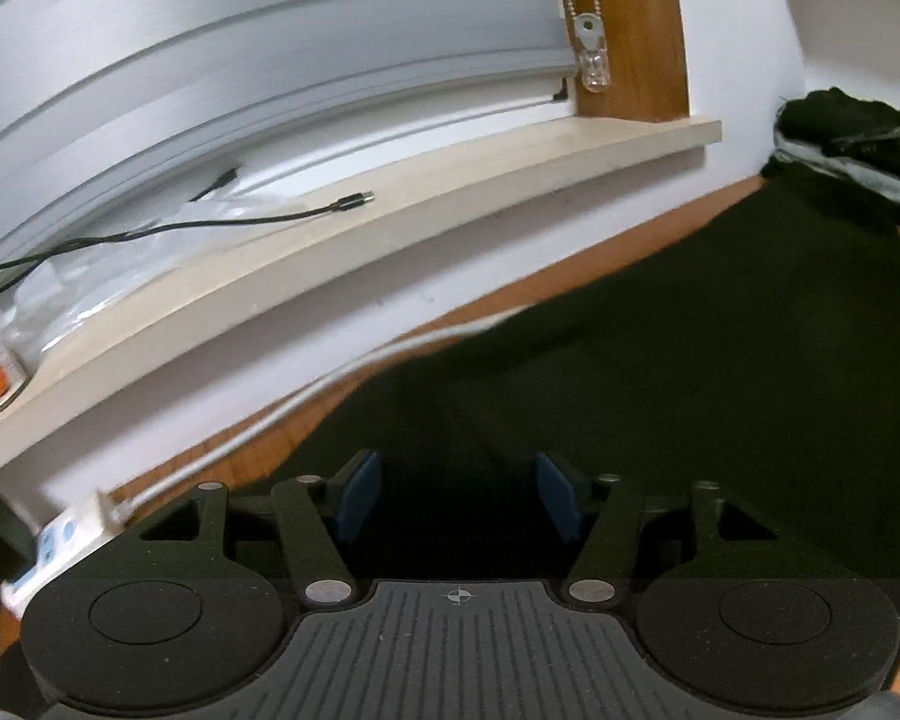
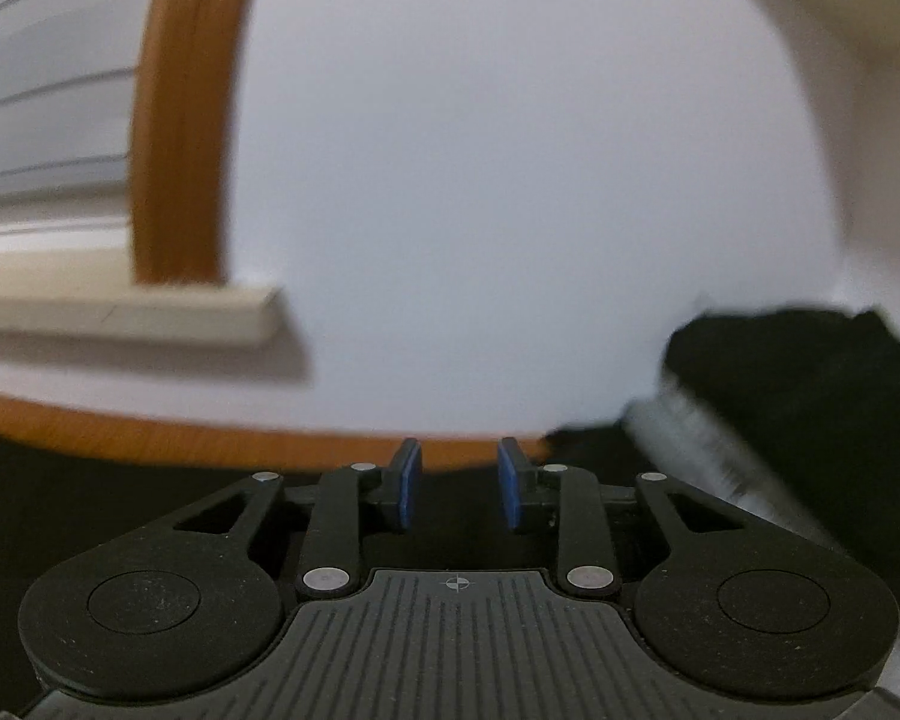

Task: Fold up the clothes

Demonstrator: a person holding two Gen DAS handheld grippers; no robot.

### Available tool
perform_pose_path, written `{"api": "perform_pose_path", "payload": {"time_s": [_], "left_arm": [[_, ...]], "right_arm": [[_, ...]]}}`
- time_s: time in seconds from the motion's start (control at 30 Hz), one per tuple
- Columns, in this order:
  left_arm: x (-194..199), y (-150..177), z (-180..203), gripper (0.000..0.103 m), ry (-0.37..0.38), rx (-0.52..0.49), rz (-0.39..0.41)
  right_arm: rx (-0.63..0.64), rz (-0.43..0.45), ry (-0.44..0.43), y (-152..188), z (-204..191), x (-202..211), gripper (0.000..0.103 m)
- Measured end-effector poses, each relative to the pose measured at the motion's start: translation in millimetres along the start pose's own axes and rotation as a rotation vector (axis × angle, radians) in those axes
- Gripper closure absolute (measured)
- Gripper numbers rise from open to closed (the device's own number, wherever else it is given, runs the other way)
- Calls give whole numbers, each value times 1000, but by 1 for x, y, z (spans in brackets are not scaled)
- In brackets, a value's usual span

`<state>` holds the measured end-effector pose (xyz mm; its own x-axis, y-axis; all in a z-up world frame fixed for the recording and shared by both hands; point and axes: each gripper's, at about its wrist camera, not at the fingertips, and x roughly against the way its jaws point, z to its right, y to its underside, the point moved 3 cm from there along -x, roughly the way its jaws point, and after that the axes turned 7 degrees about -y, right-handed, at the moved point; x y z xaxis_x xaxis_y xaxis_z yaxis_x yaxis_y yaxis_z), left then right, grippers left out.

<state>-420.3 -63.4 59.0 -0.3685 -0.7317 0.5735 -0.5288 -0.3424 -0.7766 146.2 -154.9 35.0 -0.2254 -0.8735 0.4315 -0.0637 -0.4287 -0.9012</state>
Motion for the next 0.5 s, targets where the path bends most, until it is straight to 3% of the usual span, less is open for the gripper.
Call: {"api": "perform_pose_path", "payload": {"time_s": [0.07,0.23,0.5], "left_arm": [[8,13,-7,41,-12,35,0],[16,46,-42,38,-64,155,-16],[21,82,-85,38,-136,241,-54]], "right_arm": [[13,-24,-55,11,-12,-2,62],[85,-82,-218,30,-60,-4,61],[147,-158,-313,46,-97,-13,59]]}}
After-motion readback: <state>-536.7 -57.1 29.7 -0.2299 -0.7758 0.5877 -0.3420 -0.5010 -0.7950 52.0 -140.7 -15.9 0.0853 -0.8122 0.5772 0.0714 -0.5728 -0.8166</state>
